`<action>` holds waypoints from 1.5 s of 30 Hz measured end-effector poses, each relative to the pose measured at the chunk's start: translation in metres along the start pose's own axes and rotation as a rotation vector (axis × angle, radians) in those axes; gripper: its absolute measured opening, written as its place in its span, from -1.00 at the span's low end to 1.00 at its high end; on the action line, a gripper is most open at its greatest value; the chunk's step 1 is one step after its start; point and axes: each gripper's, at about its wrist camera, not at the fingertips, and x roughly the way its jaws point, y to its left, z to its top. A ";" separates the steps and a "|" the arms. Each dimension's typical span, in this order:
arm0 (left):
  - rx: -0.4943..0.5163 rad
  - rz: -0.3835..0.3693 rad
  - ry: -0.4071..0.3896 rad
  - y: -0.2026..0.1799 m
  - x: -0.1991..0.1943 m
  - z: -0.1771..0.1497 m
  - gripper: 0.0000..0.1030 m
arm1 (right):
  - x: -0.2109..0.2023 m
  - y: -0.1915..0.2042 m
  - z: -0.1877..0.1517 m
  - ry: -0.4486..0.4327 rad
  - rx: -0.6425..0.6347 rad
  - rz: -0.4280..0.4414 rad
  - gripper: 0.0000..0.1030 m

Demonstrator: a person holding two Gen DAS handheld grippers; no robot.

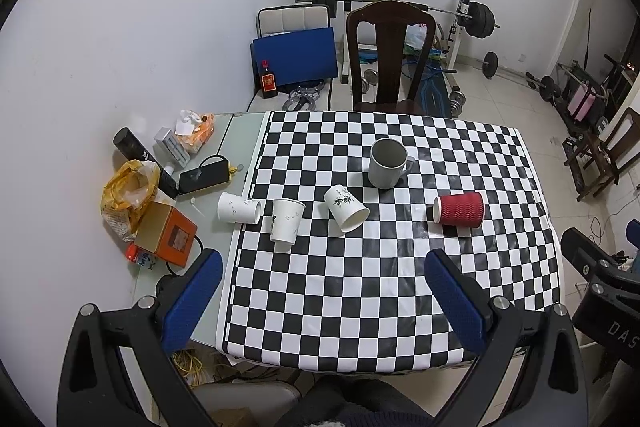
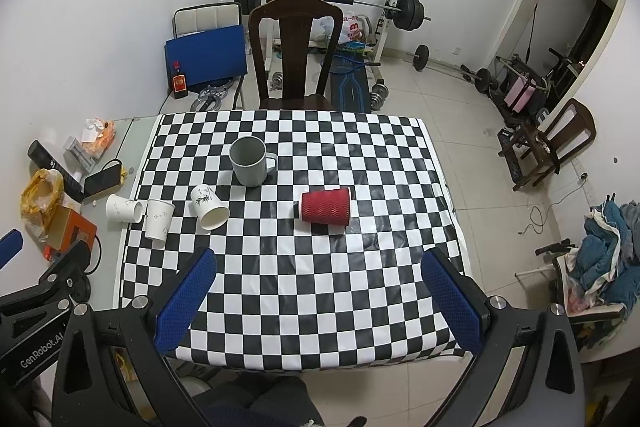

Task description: Flip cup upside down

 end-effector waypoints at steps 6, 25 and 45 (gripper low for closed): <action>0.001 0.001 0.001 0.000 0.000 0.000 1.00 | -0.003 0.002 0.001 -0.002 0.000 -0.002 1.00; 0.001 0.000 -0.002 0.000 0.000 0.000 1.00 | -0.005 0.000 0.001 0.001 0.002 0.000 1.00; -0.002 -0.001 -0.004 -0.001 -0.002 -0.001 1.00 | 0.001 -0.001 0.003 0.003 0.007 0.004 1.00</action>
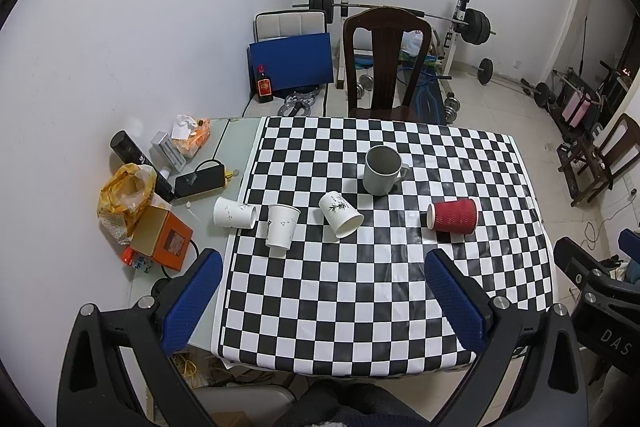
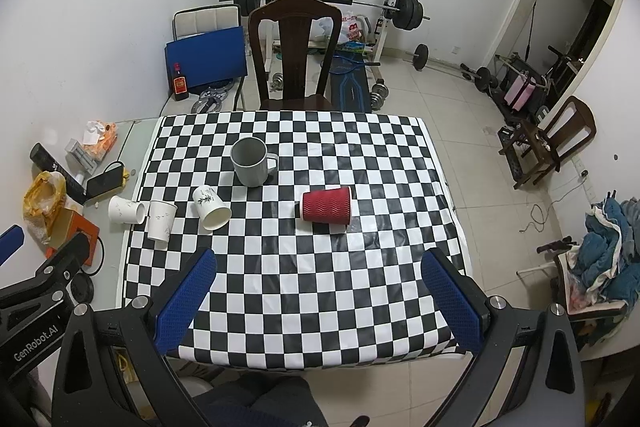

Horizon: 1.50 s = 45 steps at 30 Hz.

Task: Flip cup upside down
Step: 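Move the right tool to the upright white bird-print cup and grasp its side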

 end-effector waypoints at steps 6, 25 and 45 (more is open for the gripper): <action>-0.003 0.027 -0.014 -0.008 -0.001 0.012 1.00 | 0.001 0.009 0.007 0.003 0.004 0.004 1.00; -0.015 0.189 0.342 0.091 0.278 0.004 0.99 | 0.275 0.117 -0.034 0.351 -0.118 0.011 0.74; 0.017 0.062 0.382 0.085 0.387 -0.008 0.05 | 0.396 0.187 -0.058 0.443 -0.204 0.026 0.47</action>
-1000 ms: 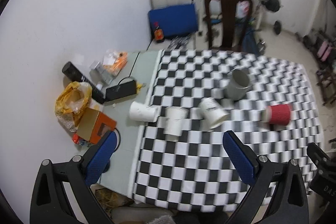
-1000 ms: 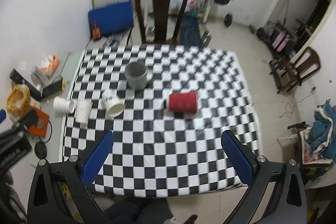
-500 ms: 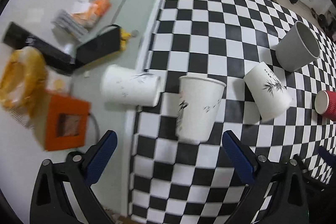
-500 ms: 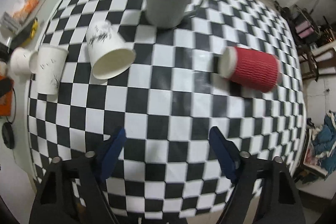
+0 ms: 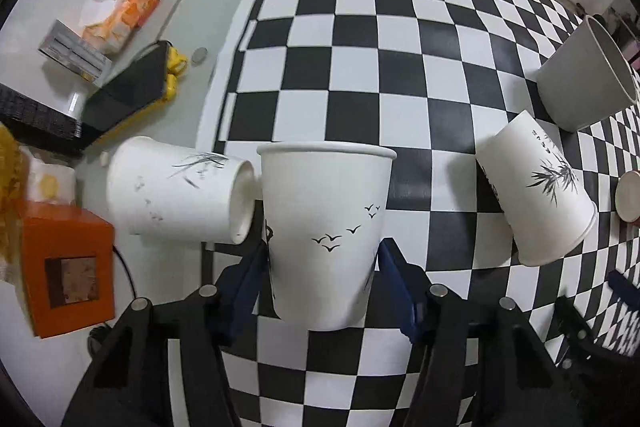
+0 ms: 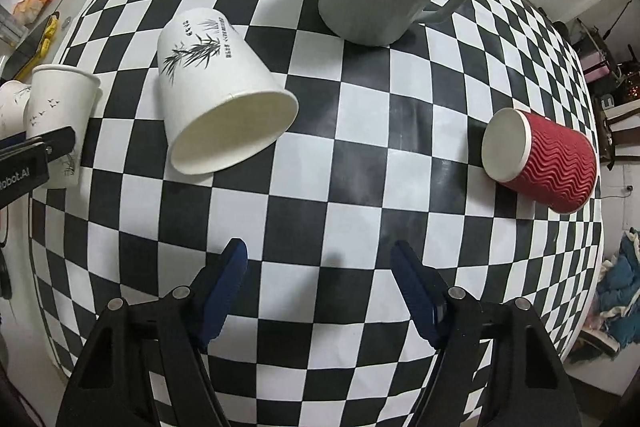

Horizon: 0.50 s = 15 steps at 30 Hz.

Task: Flip cup upside down
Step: 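Move the right tool to the upright white bird-print cup and grasp its side, then lift the white cup with the right tool and roll it over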

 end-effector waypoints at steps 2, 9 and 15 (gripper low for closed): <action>0.003 -0.001 -0.002 -0.003 -0.008 -0.005 0.05 | -0.001 -0.001 0.004 -0.006 -0.011 -0.017 0.47; 0.022 -0.009 -0.031 -0.023 -0.055 -0.026 0.04 | -0.017 -0.022 0.015 -0.023 -0.019 -0.051 0.47; 0.023 -0.046 -0.039 -0.060 -0.092 -0.059 0.04 | -0.025 -0.067 -0.016 -0.023 0.001 -0.085 0.47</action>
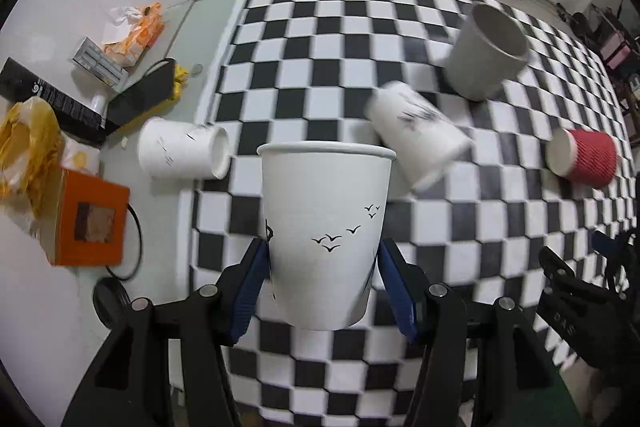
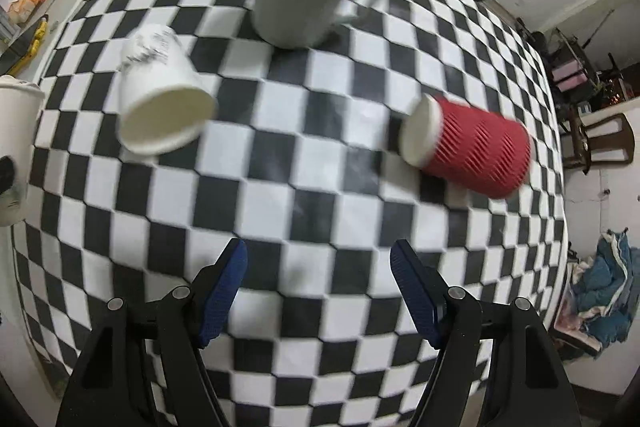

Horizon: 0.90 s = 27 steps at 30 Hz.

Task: Flip cup upside down
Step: 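Lift the white cup with the right tool and roll it over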

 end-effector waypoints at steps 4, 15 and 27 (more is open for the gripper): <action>0.014 -0.057 0.024 -0.043 -0.008 -0.023 0.04 | 0.001 -0.046 -0.029 0.021 0.056 -0.003 0.47; 0.040 -0.218 0.190 -0.132 0.043 -0.056 0.04 | 0.029 -0.124 -0.105 0.110 0.195 -0.029 0.47; 0.035 -0.212 0.262 -0.145 0.081 -0.048 0.17 | 0.053 -0.150 -0.134 0.159 0.259 -0.034 0.47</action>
